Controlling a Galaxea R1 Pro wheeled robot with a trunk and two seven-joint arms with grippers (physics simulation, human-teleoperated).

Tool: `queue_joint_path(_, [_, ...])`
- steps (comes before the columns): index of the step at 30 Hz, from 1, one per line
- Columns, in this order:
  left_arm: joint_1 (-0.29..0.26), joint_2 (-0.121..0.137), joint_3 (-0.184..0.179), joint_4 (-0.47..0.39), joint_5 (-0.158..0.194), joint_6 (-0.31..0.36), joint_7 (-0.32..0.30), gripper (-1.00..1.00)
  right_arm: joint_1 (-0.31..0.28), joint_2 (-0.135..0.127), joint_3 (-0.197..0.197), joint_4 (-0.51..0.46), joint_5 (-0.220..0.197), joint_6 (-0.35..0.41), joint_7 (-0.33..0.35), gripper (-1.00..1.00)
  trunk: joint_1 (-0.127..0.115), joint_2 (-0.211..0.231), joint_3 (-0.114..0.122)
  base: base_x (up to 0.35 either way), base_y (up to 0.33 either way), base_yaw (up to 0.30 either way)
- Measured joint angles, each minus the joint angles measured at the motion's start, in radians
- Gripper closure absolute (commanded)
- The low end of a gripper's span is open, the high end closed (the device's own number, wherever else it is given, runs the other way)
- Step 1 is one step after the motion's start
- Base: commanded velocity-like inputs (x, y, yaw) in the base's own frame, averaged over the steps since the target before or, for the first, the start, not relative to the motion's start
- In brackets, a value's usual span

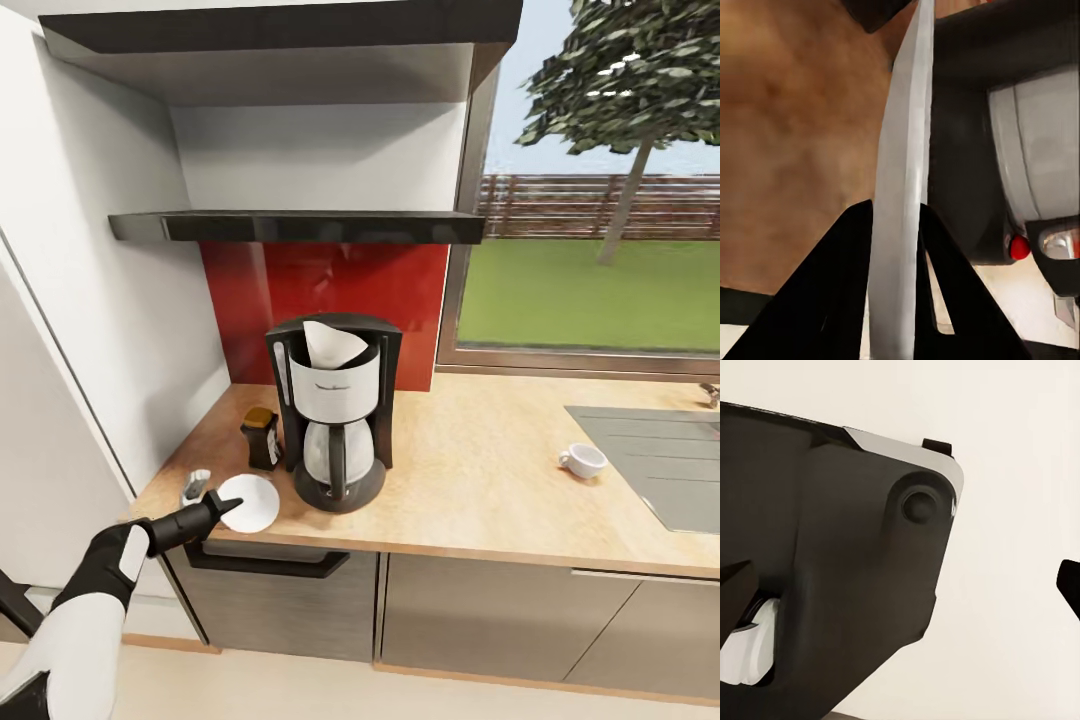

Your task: Set up a coffee station on the kitchen countertop: keep the coffee maker on the countertop, move the bottle of coffee from the kitchen shelf to the counter next to the coffee maker, place a paper coffee filter on top of the coffee maker, put the saucer next to the coffee maker with the coffee cup on the saucer, and place the electric kettle next to the coffee maker.

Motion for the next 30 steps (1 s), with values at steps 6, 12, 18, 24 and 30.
queue_joint_path(6, [0.004, -0.001, 0.000, 0.018, 0.004, 0.001, 0.019, 1.00, 0.000, 0.000, 0.000, 0.000, 0.000, 0.000, 0.000, -1.00, 0.000, 0.000, 0.000, 0.037, 0.000, 0.000])
queue_joint_path(12, [0.005, -0.001, 0.000, 0.019, 0.004, 0.001, 0.019, 1.00, 0.000, 0.000, 0.000, 0.000, 0.000, 0.000, 0.000, -1.00, 0.000, 0.000, 0.000, 0.086, 0.000, 0.000])
queue_joint_path(18, [0.005, -0.001, 0.000, 0.020, 0.004, 0.001, 0.019, 1.00, 0.000, 0.000, 0.000, 0.000, 0.000, 0.000, 0.000, -1.00, 0.000, 0.000, 0.000, 0.108, 0.000, 0.000])
queue_joint_path(24, [0.005, -0.001, 0.000, 0.035, 0.004, 0.001, 0.019, 1.00, 0.000, 0.000, 0.000, 0.000, 0.000, 0.000, 0.000, -1.00, 0.000, 0.000, 0.000, 0.038, 0.000, 0.000])
queue_joint_path(30, [0.005, -0.001, 0.000, 0.035, 0.004, 0.001, 0.019, 1.00, 0.000, 0.000, 0.000, 0.000, 0.000, 0.000, 0.000, -1.00, 0.000, 0.000, 0.000, 0.086, 0.000, 0.000])
